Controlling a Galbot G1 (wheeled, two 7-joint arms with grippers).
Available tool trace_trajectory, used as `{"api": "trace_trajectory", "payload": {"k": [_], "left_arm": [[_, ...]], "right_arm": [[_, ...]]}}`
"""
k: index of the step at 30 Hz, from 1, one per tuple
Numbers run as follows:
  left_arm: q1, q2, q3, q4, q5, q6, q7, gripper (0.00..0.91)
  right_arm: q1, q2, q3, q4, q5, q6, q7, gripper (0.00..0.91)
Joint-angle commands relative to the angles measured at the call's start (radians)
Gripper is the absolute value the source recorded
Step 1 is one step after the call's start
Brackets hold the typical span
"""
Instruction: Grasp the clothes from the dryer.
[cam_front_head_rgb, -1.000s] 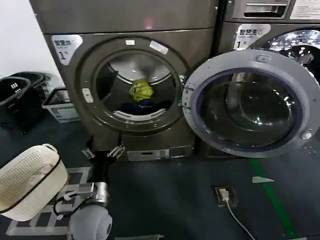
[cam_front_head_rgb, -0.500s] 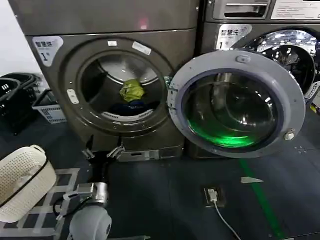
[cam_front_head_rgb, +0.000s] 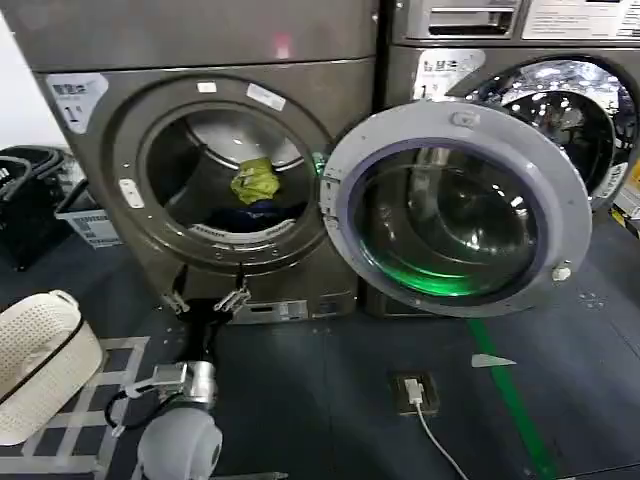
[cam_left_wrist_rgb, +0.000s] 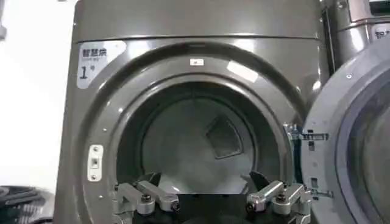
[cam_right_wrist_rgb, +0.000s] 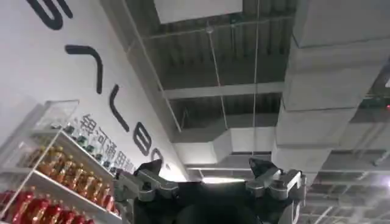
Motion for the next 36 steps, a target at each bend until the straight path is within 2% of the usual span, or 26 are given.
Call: {"api": "trace_trajectory", "payload": {"k": [1, 36], "left_arm": [[-0.001, -0.001, 0.000, 0.003, 0.000, -0.002, 0.001, 0.907], [-0.002, 0.001, -0.002, -0.002, 0.005, 0.008, 0.004, 0.907]], "right_arm": [[0.001, -0.001, 0.000, 0.000, -0.004, 0.009, -0.001, 0.907], [-0.012, 0.000, 0.013, -0.008, -0.007, 0.047, -0.033, 0.907]]}}
